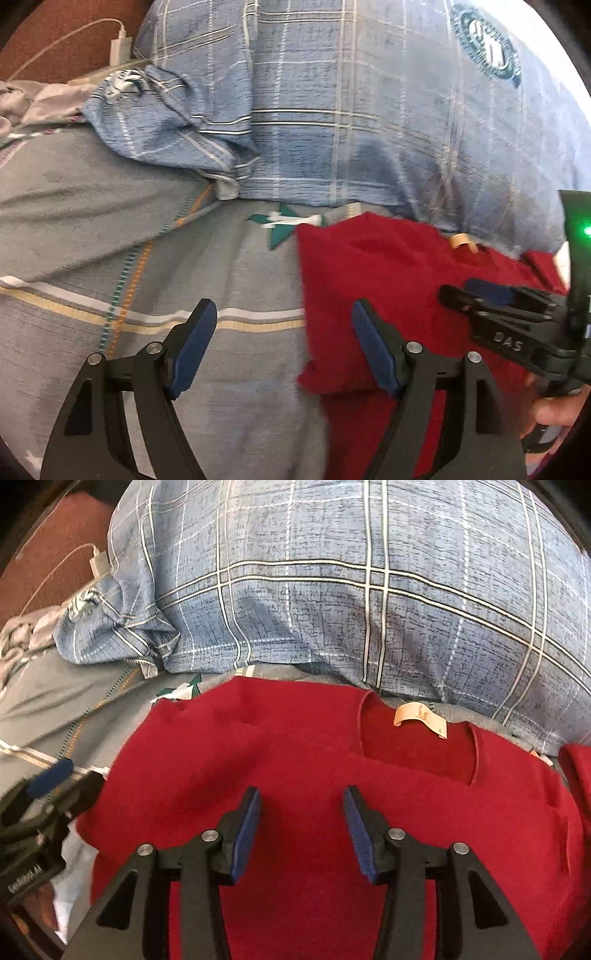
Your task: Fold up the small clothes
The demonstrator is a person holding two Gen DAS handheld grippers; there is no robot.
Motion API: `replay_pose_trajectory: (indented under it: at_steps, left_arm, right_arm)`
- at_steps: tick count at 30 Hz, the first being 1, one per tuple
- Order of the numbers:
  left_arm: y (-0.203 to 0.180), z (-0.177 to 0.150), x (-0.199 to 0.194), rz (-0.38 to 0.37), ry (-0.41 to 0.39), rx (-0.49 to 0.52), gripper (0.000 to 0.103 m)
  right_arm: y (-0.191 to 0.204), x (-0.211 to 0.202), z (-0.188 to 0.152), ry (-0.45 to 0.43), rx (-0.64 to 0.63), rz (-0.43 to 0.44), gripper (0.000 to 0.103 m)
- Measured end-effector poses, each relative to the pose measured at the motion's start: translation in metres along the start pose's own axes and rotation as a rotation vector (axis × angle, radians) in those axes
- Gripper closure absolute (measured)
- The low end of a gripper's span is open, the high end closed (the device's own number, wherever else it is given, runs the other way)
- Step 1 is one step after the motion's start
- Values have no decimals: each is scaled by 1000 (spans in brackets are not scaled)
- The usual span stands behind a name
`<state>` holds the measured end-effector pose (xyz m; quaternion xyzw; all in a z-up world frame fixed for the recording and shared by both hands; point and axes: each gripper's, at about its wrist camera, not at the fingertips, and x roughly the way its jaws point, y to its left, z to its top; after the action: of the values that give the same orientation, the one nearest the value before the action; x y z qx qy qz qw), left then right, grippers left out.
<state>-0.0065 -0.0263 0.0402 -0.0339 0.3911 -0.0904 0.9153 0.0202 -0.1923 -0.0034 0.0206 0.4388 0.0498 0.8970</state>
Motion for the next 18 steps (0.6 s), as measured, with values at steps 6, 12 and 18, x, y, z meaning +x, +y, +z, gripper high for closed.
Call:
replay_pose_trajectory:
  at_steps: [6,12,18]
  left_arm:
    - [-20,-9,10,-52,34,54,27]
    - [-31,-13,30,-43,112,98,27]
    - [-24,-15,33,-59,136,66,24]
  right_arm:
    - [-37,-39,-19,-36,37,-57,49]
    - [-111,-56,-46,-25,160,-192,43]
    - [-151,-81,-47,-41,260,-67,43]
